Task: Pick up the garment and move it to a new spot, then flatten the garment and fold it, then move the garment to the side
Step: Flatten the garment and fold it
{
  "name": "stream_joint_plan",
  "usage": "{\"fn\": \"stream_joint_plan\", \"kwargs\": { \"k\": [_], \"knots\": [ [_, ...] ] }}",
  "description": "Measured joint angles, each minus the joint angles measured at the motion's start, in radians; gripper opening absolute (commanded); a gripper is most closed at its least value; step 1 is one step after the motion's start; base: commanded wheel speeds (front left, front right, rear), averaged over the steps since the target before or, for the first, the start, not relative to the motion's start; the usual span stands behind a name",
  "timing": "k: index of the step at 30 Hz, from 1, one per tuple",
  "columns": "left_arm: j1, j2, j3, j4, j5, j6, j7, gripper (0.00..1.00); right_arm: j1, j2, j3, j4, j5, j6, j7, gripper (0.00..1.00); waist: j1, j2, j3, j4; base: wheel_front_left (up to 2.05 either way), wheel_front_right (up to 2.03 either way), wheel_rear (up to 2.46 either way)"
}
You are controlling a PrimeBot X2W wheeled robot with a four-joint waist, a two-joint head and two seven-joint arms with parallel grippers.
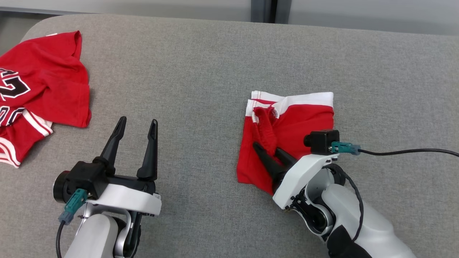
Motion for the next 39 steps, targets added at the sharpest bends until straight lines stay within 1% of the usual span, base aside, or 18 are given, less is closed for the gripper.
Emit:
{"fn": "stream_joint_plan", "kwargs": {
  "k": [3,6,9,11,14,16,18,21,23,27,31,34,39],
  "knots": [
    [-0.002,-0.001,0.001,0.006,0.002,-0.002,0.0,1.0,-0.017,0.0,0.05,0.012,0.023,0.0,-0.023,1.0,0.0,0.0,0.003,-0.002,0.0,0.0,0.0],
    [-0.008,-0.002,0.002,0.008,0.005,-0.002,-0.001,1.0,-0.024,0.0,0.1,-0.002,0.039,0.0,-0.047,1.0,0.0,0.0,0.003,-0.009,0.0,0.0,0.0],
    [-0.01,-0.003,0.006,0.008,0.006,-0.004,-0.002,1.0,-0.032,0.0,0.157,-0.023,0.037,0.0,-0.066,1.0,0.0,0.0,0.001,-0.019,0.0,0.0,0.0],
    [-0.01,-0.004,0.008,0.009,0.006,-0.005,-0.002,1.0,-0.039,0.002,0.199,-0.032,0.008,0.0,-0.076,1.0,0.0,0.0,0.0,-0.026,0.0,0.0,0.0],
    [-0.01,-0.006,0.009,0.009,0.008,-0.005,-0.002,1.0,-0.045,0.003,0.228,-0.016,-0.038,0.0,-0.094,1.0,0.0,0.0,-0.004,-0.035,0.0,0.0,0.0],
    [-0.01,-0.008,0.01,0.009,0.009,-0.006,-0.002,1.0,-0.045,0.002,0.227,-0.017,-0.039,0.0,-0.109,1.0,0.0,0.0,-0.008,-0.04,0.0,0.0,0.0],
    [-0.01,-0.009,0.012,0.007,0.011,-0.009,-0.002,1.0,-0.044,0.003,0.216,-0.01,-0.067,0.0,-0.127,1.0,0.0,0.0,-0.011,-0.045,0.0,0.0,0.0],
    [-0.008,-0.009,0.015,0.006,0.013,-0.009,-0.002,1.0,-0.042,0.003,0.162,-0.021,-0.075,0.0,-0.16,1.0,0.0,0.0,-0.018,-0.051,0.0,0.0,0.0],
    [-0.002,-0.008,0.018,0.005,0.014,-0.009,-0.002,1.0,-0.03,-0.003,0.108,-0.048,-0.078,0.0,-0.175,1.0,0.0,0.0,-0.023,-0.056,0.0,0.0,0.0],
    [0.005,-0.002,0.026,-0.004,0.021,-0.005,-0.003,1.0,0.011,-0.047,-0.044,-0.12,-0.13,0.0,-0.189,1.0,0.0,0.0,-0.039,-0.07,0.0,0.0,0.0],
    [0.008,0.006,0.031,-0.018,0.028,0.005,-0.003,1.0,0.087,-0.086,-0.278,-0.241,-0.276,0.0,-0.192,1.0,0.0,0.0,-0.052,-0.085,0.0,0.0,0.0],
    [0.019,0.013,0.036,-0.03,0.032,0.013,-0.003,1.0,0.173,-0.093,-0.416,-0.313,-0.405,0.0,-0.193,1.0,0.0,0.0,-0.063,-0.096,0.0,0.0,0.0],
    [0.032,0.026,0.039,-0.041,0.033,0.026,0.002,1.0,0.299,-0.09,-0.58,-0.399,-0.573,0.0,-0.175,1.0,0.0,0.0,-0.085,-0.109,0.0,0.0,0.0]
  ]
}}
